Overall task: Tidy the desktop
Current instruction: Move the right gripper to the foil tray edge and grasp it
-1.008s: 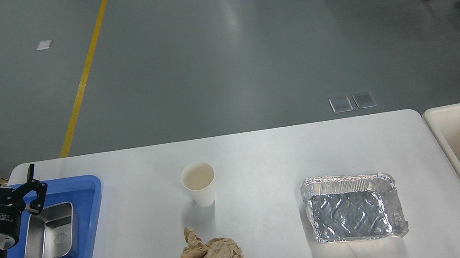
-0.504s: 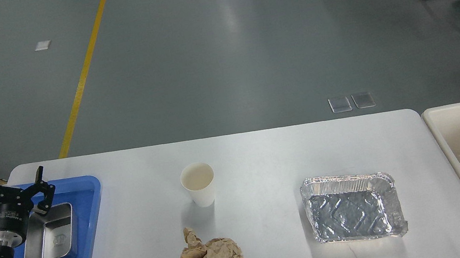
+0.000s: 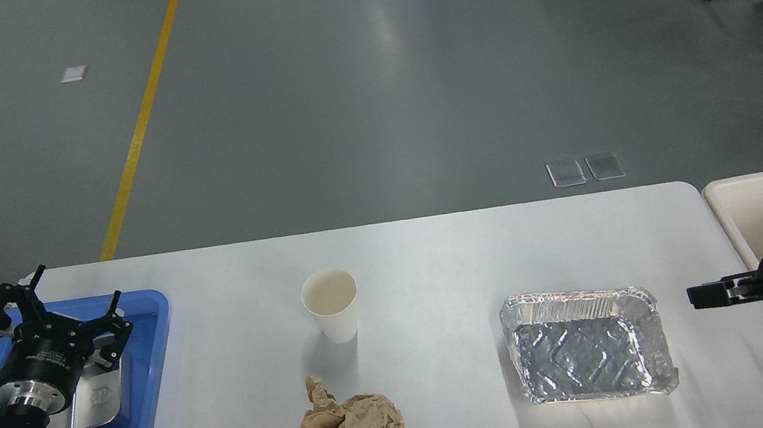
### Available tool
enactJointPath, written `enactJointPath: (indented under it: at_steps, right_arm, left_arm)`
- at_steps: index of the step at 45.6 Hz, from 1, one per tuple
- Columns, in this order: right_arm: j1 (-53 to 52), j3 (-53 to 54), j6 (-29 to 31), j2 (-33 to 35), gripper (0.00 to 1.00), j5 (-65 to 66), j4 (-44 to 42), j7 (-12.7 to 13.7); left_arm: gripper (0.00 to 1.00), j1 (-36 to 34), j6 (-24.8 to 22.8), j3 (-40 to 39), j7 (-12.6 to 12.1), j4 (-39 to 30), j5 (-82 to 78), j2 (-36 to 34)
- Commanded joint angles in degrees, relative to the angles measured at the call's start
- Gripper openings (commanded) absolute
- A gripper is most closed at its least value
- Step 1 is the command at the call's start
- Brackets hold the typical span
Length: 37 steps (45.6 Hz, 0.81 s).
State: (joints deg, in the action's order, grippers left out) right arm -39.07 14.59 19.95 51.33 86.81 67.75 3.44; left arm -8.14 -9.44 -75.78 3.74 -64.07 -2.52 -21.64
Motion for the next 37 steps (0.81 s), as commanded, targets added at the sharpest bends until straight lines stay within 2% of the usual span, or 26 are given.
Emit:
enactJointPath:
  at_steps: [1,8,37]
  right_arm:
    - [0.3,0.0,0.1,-1.7,1.00,-3.1,-0.2,0.2]
    - [0.8,-0.1,0.1,-3.2,1.00,-6.0,0.2,1.1]
    - [3.6,-0.3,0.1,-8.3,1.00,-7.6,-0.4,1.2]
  left_arm:
    - [0.97,-0.1,0.4,0.1,0.0,0.0,0.0,0.0]
    - [0.97,0.0,0.7,0.2,0.0,0.1,0.0,0.0]
    - [0.97,0.1,0.7,0.2,0.2,0.3,0.0,0.0]
